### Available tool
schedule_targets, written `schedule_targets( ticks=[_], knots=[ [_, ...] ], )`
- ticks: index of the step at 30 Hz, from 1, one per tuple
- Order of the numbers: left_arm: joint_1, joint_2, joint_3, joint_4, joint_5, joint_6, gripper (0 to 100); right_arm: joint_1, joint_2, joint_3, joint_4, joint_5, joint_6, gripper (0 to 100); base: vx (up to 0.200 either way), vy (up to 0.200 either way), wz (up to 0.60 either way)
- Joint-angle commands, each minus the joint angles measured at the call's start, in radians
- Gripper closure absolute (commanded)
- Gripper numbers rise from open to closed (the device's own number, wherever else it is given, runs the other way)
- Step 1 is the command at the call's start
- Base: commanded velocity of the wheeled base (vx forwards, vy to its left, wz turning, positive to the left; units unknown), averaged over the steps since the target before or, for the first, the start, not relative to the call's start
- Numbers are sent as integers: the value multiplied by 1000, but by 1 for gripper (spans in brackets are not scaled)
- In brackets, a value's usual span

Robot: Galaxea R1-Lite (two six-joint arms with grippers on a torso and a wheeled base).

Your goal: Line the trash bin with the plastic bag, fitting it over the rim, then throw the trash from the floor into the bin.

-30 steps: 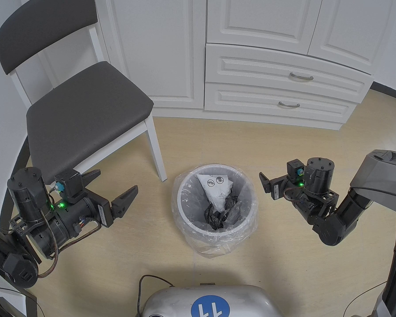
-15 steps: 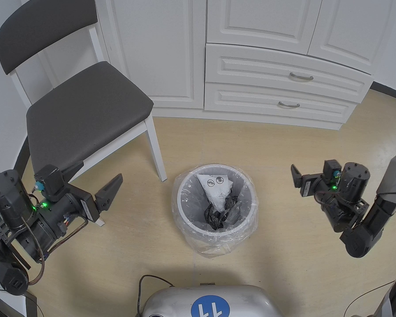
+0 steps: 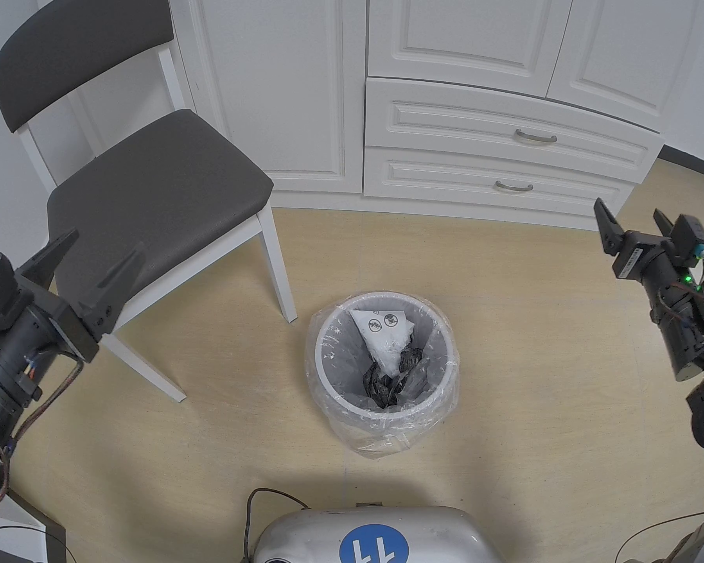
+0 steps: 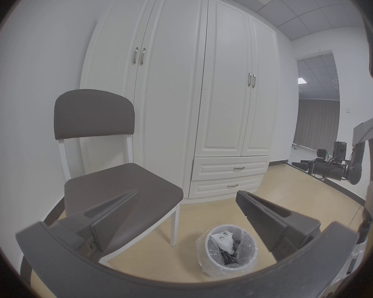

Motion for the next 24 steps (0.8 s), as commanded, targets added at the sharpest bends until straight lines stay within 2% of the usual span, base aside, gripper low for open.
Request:
schedule_targets(
  ticks=[1,2,4,5,6,8,13,15,18,20,24],
  knots=[
    [8,-228,-98,170,1,3,0,4,-272,13,147,-3,-10,0,0,0,0],
    [19,-272,-126,253,0,3,0,4,-344,16,223,-2,-10,0,0,0,0],
    [22,-286,-135,282,0,3,0,4,-371,16,251,0,-10,0,0,0,0],
    [33,-335,-170,382,-2,3,0,4,-455,13,348,-3,-8,0,0,0,0],
    [33,-335,-170,382,-2,3,0,4,-455,13,348,-3,-8,0,0,0,0],
    [41,-395,-207,474,-2,5,0,-9,-541,15,433,-3,-7,0,0,0,0],
    [42,-467,-230,540,-2,6,0,-19,-651,18,492,-28,-8,0,0,0,0],
    [42,-502,-229,552,-2,29,0,-37,-717,19,522,-51,-11,0,0,0,0],
    [50,-533,-224,555,1,68,0,-75,-795,36,565,-48,-11,0,0,0,0],
    [65,-541,-221,555,3,76,0,-94,-834,51,582,-38,-13,0,0,0,0],
    [145,-573,-226,585,0,79,0,-134,-983,94,631,-8,-67,0,0,0,0]
  ],
)
